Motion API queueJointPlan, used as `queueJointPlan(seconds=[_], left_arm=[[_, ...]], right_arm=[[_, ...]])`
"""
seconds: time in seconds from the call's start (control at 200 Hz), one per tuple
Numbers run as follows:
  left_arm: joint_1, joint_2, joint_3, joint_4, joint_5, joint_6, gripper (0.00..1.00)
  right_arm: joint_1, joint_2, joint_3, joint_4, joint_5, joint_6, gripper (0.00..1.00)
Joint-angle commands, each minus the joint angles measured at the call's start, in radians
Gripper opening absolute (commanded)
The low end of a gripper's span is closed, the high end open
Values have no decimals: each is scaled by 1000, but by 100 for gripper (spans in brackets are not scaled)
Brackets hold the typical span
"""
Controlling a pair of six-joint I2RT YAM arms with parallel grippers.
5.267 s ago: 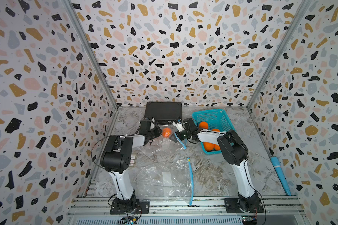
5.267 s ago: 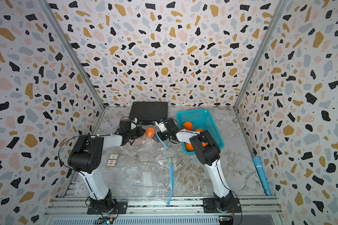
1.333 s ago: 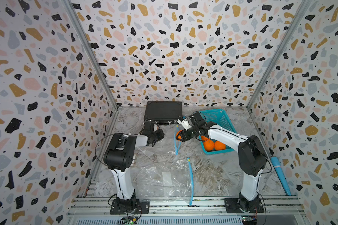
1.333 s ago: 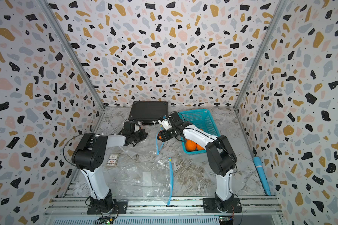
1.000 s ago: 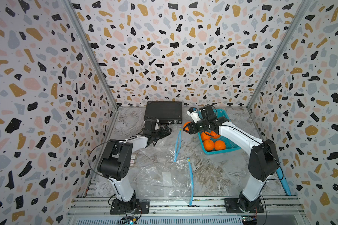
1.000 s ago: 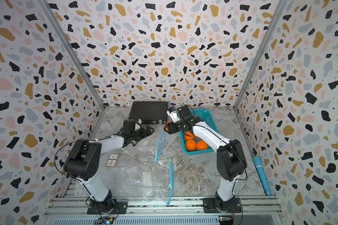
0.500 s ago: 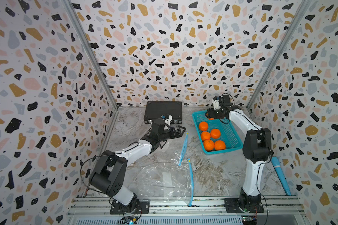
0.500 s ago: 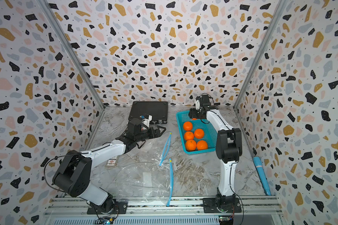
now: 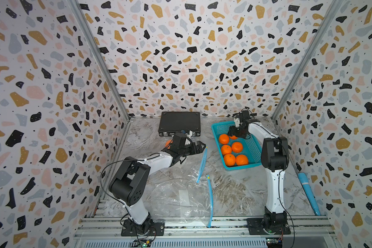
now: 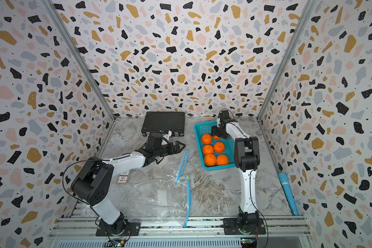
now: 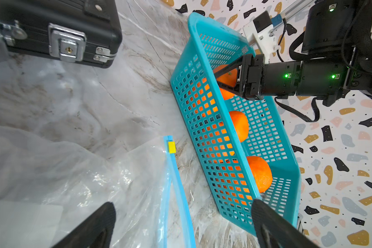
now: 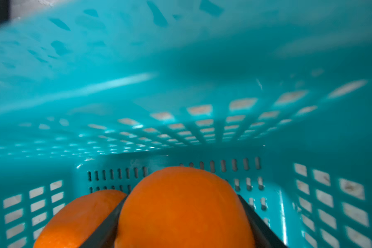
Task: Open the zip-top bag and take out the orange
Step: Place the orange in the basket.
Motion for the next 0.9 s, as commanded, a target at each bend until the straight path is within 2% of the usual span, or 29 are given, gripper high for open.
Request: queueJointPlan(seconds=[0.0,0.17,0.325,0.501,0.591,0.661,0.801,0.896], left_arm=[[-3,-57,34,-51,-38,40,99],[6,-121,22,-117,-91,55,99],[48,-167,1,-157,-100,54,99],[194,-233,-52,-168,-149,53,99],[269,-200,-37,-178,-182,70,100],[312,-151,-21,-153,-188,81,100],[347,-69,20,-143,-207,122,97],[373,-69,-2,-112,-190,95,93]], right_arm=[[-8,-3,-7,1,-22,18,78],[-8,-34,-21,17,-21,27,90],[-7,-81,-18,-6,-15,22,92],[34,-297,-192,42,16,16,93],[96,-434,-332,99,0,-12,94],[174,-524,-443,147,-52,-51,100],[364,-668,-655,261,-15,-104,100],[443,-714,-750,327,-36,-125,100]])
